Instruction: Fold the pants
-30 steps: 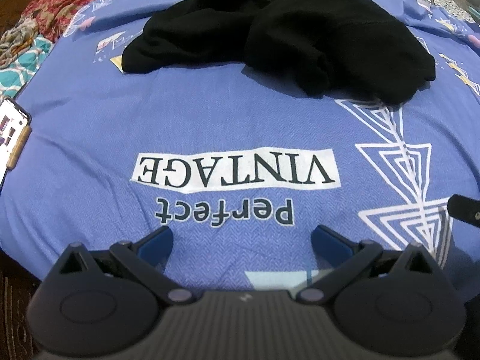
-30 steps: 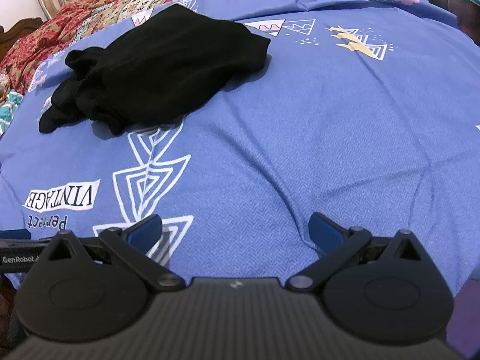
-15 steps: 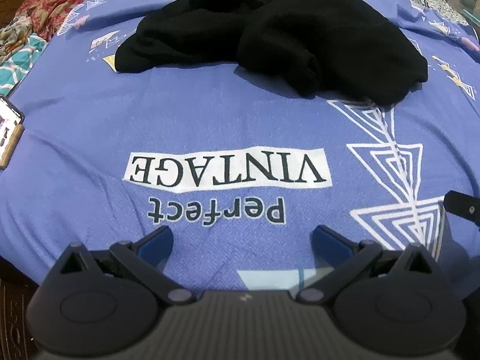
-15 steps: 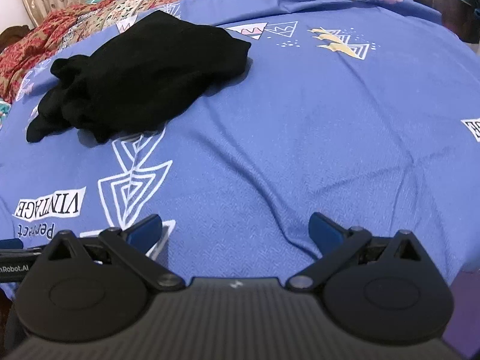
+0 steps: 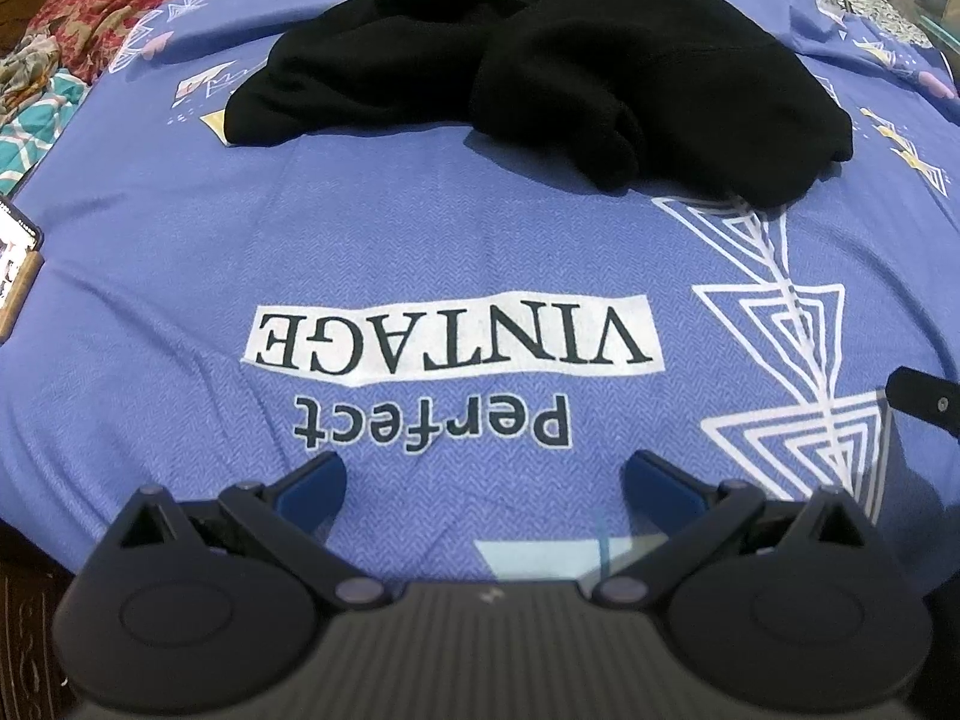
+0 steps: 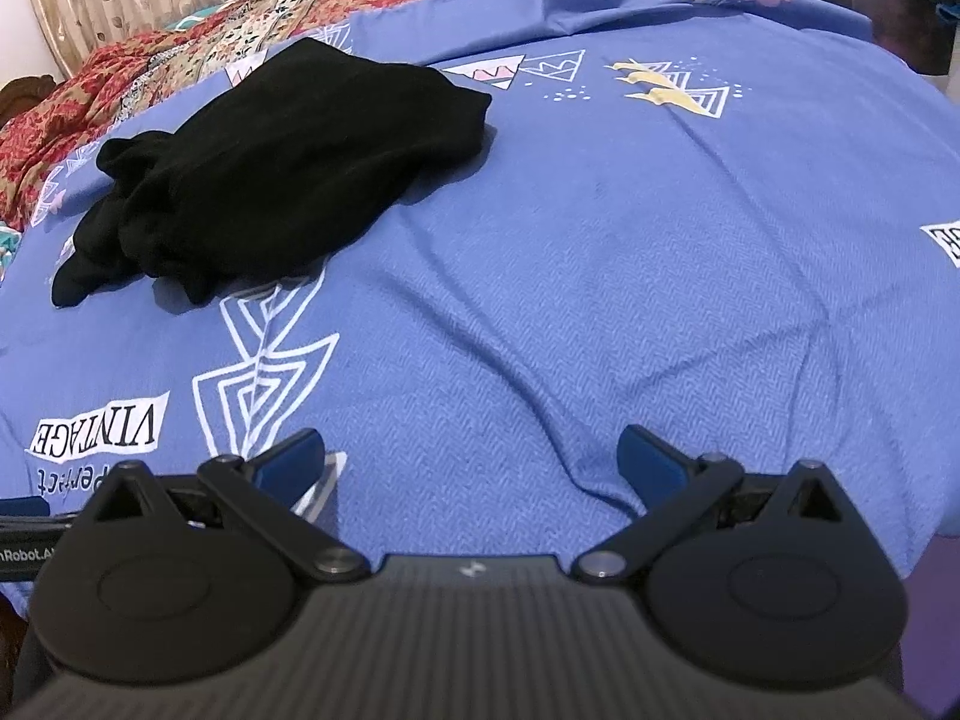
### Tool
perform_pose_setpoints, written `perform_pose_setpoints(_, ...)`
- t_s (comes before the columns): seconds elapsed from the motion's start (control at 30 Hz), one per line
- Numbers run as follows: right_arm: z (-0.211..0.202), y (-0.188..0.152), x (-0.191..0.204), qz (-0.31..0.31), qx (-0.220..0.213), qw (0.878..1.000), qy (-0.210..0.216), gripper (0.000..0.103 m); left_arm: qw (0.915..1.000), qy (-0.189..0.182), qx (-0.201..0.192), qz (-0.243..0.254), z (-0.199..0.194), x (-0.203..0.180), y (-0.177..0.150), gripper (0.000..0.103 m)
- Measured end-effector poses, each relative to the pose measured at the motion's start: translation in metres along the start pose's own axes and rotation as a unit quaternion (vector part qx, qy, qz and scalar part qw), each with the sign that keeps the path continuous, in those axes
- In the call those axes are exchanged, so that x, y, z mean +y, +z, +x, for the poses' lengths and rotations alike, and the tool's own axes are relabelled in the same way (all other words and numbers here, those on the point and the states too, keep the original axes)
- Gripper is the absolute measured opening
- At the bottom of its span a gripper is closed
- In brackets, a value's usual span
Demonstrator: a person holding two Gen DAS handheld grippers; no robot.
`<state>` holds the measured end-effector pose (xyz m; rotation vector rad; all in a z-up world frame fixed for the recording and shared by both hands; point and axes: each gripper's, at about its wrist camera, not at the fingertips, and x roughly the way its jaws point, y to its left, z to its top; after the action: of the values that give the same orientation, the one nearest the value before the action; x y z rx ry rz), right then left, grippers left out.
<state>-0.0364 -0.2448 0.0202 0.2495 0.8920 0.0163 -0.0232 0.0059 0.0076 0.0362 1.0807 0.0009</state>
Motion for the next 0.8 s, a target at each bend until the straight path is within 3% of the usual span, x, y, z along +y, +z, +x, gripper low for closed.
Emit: perform_pose_setpoints(0.8,0.0008,-0.0001,0.0006,0.002,0.001,1.000,-0.002,0.103,1.0000,0.000,-0.002,0.002,-0.0007,-0.0024,0.0001,0.103)
